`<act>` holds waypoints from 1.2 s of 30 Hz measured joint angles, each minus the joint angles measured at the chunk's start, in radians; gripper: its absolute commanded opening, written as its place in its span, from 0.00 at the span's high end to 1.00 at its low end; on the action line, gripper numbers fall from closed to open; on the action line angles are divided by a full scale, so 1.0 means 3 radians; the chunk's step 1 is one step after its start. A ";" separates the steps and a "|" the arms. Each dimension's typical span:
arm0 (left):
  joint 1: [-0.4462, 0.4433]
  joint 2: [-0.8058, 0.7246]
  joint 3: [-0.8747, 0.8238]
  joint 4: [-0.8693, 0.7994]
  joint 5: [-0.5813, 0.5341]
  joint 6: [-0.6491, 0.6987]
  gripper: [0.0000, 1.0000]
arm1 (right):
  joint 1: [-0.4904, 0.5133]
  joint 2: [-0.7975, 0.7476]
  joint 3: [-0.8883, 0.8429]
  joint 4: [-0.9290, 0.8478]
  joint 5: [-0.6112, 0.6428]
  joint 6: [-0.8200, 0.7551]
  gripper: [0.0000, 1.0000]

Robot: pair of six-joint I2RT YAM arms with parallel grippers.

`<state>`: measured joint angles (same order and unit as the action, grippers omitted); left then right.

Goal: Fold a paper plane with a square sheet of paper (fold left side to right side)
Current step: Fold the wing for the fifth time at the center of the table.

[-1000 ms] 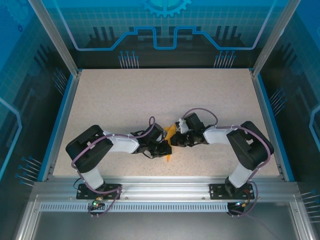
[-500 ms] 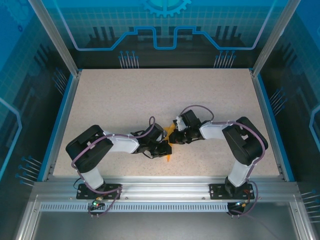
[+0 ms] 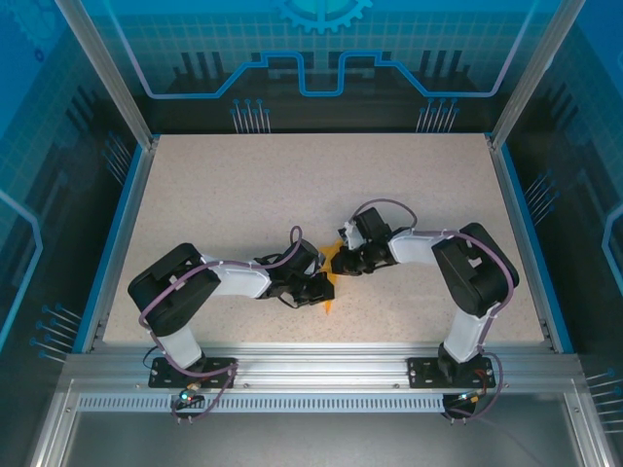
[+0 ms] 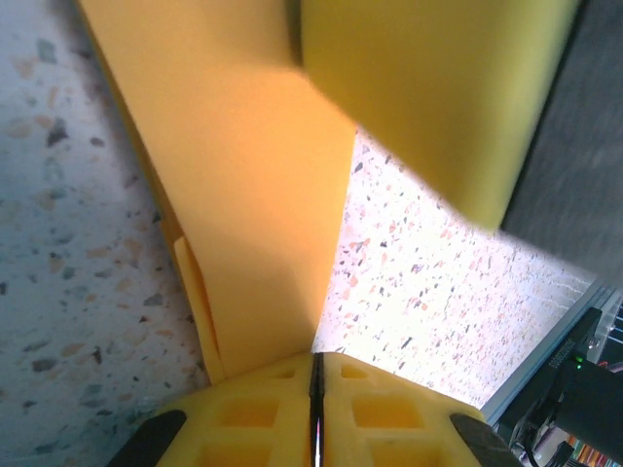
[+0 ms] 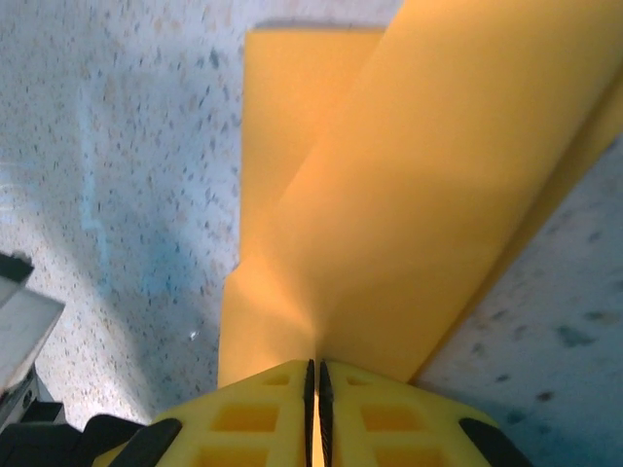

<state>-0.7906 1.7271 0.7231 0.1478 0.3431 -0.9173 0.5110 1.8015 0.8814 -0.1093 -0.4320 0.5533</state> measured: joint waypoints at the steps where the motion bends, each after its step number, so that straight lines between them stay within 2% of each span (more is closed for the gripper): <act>1: 0.0000 0.0000 0.0000 0.0000 -0.0001 0.0000 0.89 | -0.0027 0.0020 0.0036 -0.0015 0.0015 -0.0015 0.87; 14: 0.0000 0.0006 0.0001 0.0010 0.0001 0.0000 0.89 | -0.0296 0.0284 0.0453 -0.0186 0.0097 -0.0167 0.87; 26: 0.0001 0.0022 0.0001 0.0062 -0.0020 0.0000 0.89 | -0.0436 0.0497 0.0727 -0.0373 -0.0095 -0.0220 0.87; 36: 0.0001 0.0022 0.0001 0.0064 -0.0020 -0.0001 0.89 | -0.0577 0.0670 0.1001 -0.0420 -0.0067 -0.0264 0.87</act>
<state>-0.7902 1.7336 0.7235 0.1669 0.3370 -0.9176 0.3378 2.0026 1.1816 -0.2352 -0.4522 0.4740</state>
